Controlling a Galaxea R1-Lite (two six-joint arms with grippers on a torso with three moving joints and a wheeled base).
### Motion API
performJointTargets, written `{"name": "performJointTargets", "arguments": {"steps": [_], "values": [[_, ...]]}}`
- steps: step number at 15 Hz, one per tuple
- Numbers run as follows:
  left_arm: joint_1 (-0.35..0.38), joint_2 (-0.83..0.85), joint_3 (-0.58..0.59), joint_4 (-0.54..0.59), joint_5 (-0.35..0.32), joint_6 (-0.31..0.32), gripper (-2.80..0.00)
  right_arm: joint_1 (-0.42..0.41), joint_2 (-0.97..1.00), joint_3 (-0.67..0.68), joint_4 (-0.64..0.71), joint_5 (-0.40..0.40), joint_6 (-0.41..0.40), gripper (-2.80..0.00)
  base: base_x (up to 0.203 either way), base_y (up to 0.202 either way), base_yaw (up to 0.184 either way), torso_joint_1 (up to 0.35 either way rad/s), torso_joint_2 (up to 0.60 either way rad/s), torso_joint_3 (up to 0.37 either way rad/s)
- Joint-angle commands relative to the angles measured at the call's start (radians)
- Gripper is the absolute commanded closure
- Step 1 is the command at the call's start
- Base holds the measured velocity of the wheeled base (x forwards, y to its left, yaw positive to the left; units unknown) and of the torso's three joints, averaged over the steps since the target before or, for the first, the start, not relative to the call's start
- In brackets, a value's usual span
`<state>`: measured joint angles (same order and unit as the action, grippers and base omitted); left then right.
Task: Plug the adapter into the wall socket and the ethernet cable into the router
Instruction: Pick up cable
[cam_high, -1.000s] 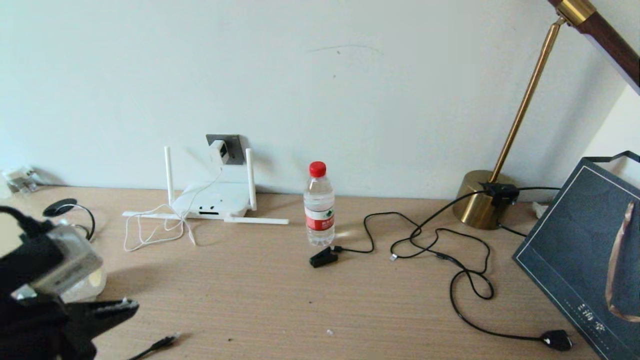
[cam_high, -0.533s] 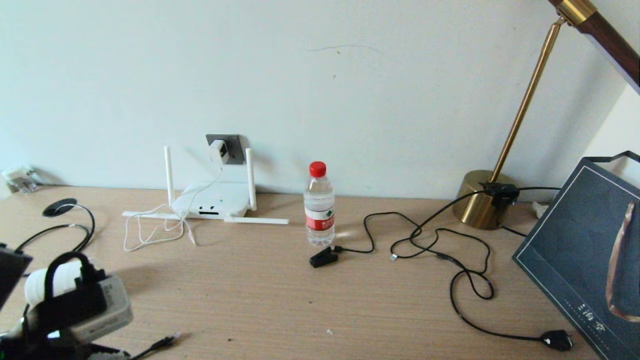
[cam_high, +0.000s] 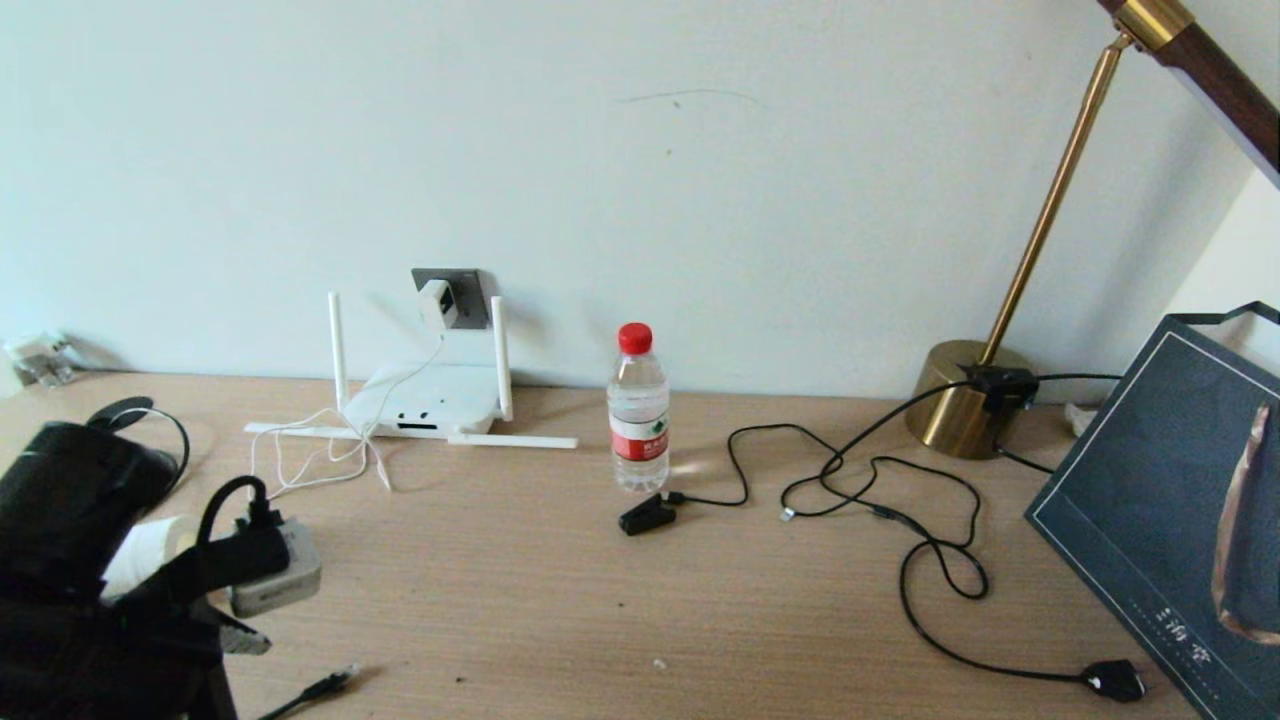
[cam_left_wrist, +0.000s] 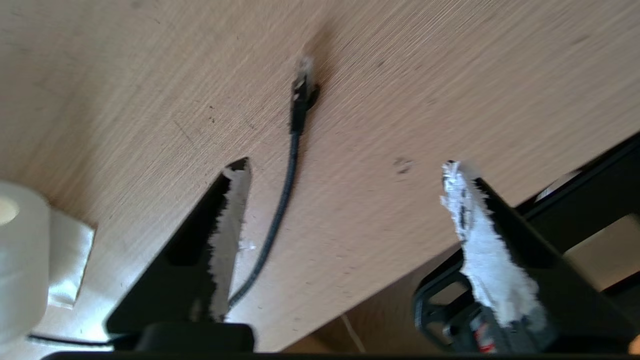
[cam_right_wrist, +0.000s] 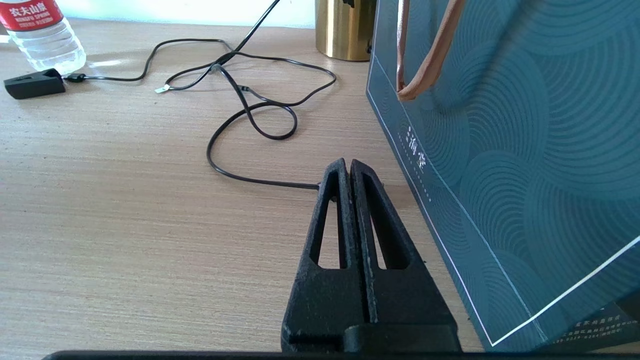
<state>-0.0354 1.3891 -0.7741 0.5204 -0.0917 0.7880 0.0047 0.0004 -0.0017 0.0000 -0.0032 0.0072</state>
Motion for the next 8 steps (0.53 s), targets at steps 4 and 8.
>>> {"name": "performJointTargets", "arguments": {"steps": [4, 8], "values": [[0.049, 0.174, -0.038, 0.003, 0.000, 0.088, -2.80, 0.000, 0.001, 0.000, 0.000, 0.000, 0.000, 0.00, 0.000, 0.000, 0.000, 0.000, 0.00, 0.000], [0.075, 0.213, -0.045, 0.000, 0.000, 0.140, -2.80, 0.001, 0.001, 0.000, 0.000, 0.000, 0.000, 0.00, 0.000, 0.000, 0.000, 0.000, 0.00, 0.000]]}}
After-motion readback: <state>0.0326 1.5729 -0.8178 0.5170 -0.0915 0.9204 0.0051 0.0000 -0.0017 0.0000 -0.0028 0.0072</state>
